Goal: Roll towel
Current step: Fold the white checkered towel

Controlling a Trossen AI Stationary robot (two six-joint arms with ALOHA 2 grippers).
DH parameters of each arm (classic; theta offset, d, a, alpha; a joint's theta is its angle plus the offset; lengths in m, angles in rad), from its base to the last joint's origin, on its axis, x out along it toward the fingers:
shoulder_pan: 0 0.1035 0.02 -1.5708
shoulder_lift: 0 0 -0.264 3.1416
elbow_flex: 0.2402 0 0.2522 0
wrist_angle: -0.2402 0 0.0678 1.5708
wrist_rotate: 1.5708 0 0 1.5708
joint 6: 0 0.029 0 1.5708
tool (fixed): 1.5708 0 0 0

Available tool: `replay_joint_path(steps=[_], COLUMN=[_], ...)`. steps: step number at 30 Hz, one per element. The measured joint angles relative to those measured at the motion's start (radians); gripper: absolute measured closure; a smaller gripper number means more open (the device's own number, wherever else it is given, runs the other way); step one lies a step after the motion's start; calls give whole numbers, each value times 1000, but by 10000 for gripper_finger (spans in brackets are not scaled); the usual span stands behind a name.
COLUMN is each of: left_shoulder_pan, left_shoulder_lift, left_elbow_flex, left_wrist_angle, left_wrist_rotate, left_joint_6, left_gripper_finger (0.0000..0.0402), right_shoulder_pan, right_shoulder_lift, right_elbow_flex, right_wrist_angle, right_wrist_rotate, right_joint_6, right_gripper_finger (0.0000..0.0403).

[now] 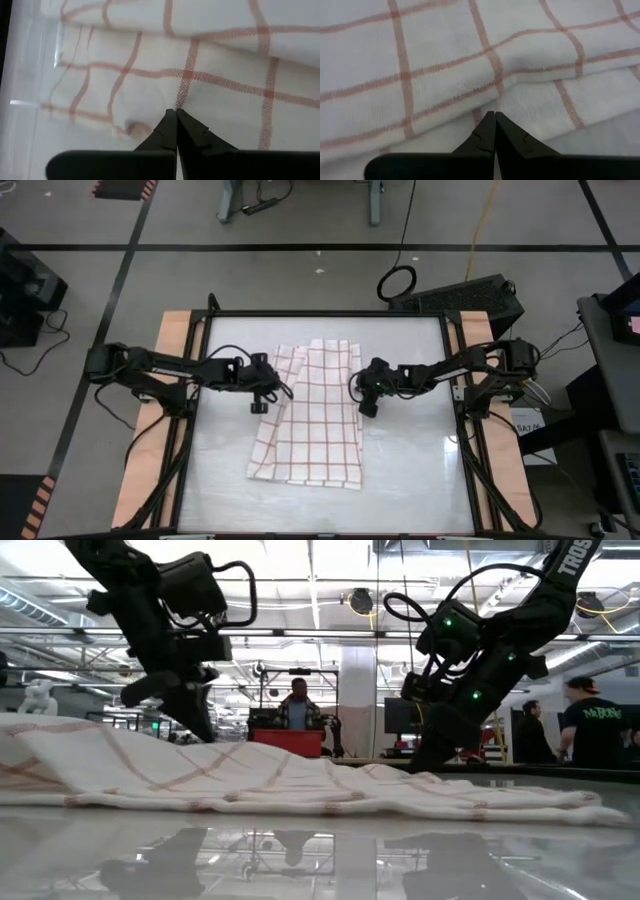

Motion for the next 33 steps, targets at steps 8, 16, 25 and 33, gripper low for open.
replay_joint_path(steps=[8, 16, 25, 33], left_shoulder_pan=[-2, -2, -2, -2], left_shoulder_lift=[-44, -44, -44, -53], left_elbow_flex=[0, 0, 0, 0], left_wrist_angle=[-77, -187, -245, -229], left_wrist_rotate=[-37, -107, -163, -135], left_joint_6=[-63, -152, -246, -240], left_gripper_finger=[401, 401, 401, 360], right_shoulder_pan=[0, 0, 0, 0], right_shoulder_lift=[-1, -1, 0, 0], right_elbow_flex=[-1, -2, -2, -2], right_wrist_angle=[-6, -11, -12, -11], right_wrist_rotate=[0, -1, -2, -3], right_joint_6=[-4, -3, -2, -4], right_gripper_finger=[403, 403, 403, 403])
